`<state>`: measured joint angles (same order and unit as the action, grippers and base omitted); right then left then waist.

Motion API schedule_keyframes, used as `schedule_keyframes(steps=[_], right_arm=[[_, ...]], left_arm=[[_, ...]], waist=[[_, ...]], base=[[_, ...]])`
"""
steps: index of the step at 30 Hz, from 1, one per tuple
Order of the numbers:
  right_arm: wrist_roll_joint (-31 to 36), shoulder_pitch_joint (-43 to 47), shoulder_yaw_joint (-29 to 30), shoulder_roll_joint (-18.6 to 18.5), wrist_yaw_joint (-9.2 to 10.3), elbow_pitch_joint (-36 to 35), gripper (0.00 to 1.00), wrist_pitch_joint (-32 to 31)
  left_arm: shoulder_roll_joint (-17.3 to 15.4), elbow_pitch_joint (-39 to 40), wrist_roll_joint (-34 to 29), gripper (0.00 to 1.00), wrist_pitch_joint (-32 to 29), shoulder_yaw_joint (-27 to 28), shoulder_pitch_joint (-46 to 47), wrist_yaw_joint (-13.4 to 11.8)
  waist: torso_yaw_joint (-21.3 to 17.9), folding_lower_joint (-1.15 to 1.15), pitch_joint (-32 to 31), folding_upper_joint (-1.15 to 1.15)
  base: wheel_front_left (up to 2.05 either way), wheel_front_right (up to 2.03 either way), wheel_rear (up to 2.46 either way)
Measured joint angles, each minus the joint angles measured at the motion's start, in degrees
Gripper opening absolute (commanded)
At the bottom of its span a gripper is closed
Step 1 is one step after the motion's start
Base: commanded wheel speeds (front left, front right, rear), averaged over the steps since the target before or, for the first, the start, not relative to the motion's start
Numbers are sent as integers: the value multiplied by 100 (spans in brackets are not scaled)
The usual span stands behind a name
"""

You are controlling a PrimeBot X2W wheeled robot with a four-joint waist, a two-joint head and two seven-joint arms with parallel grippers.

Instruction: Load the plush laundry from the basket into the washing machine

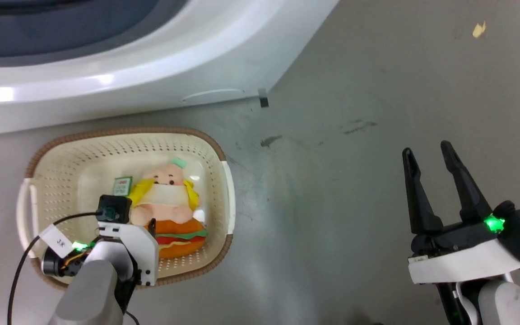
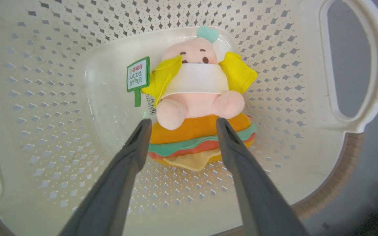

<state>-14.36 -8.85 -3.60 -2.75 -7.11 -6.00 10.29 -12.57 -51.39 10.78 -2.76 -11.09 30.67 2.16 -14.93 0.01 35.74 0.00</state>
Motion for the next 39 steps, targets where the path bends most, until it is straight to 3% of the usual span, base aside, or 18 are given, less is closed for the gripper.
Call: schedule_keyframes(steps=[26, 27, 28, 34, 39], right_arm=[[-592, -354, -253, 0, -7, -267, 100, 302], [-604, -359, -258, 0, -7, -276, 100, 305], [-626, -378, -268, 0, -7, -276, 100, 321], [-700, -550, -315, 0, -8, -266, 100, 396], [-648, -546, -257, 0, -8, -200, 100, 445]], left_arm=[[-579, -1497, 227, 100, -75, -656, 1401, -45], [-594, -1551, 248, 65, -75, -675, 1450, -42], [-604, -1603, 260, 0, -73, -695, 1507, -26], [-612, -1923, 393, 0, -12, -811, 1662, 54], [-432, -2178, 584, 0, 157, -855, 1591, 53]], waist=[[-628, 0, 1330, 0], [-649, 0, 1380, 0], [-671, 0, 1431, 0], [-805, 0, 1575, 0], [-768, 0, 1268, 0]], base=[[0, 0, 0], [0, 0, 0], [0, 0, 0], [0, 0, 0], [0, 0, 0]])
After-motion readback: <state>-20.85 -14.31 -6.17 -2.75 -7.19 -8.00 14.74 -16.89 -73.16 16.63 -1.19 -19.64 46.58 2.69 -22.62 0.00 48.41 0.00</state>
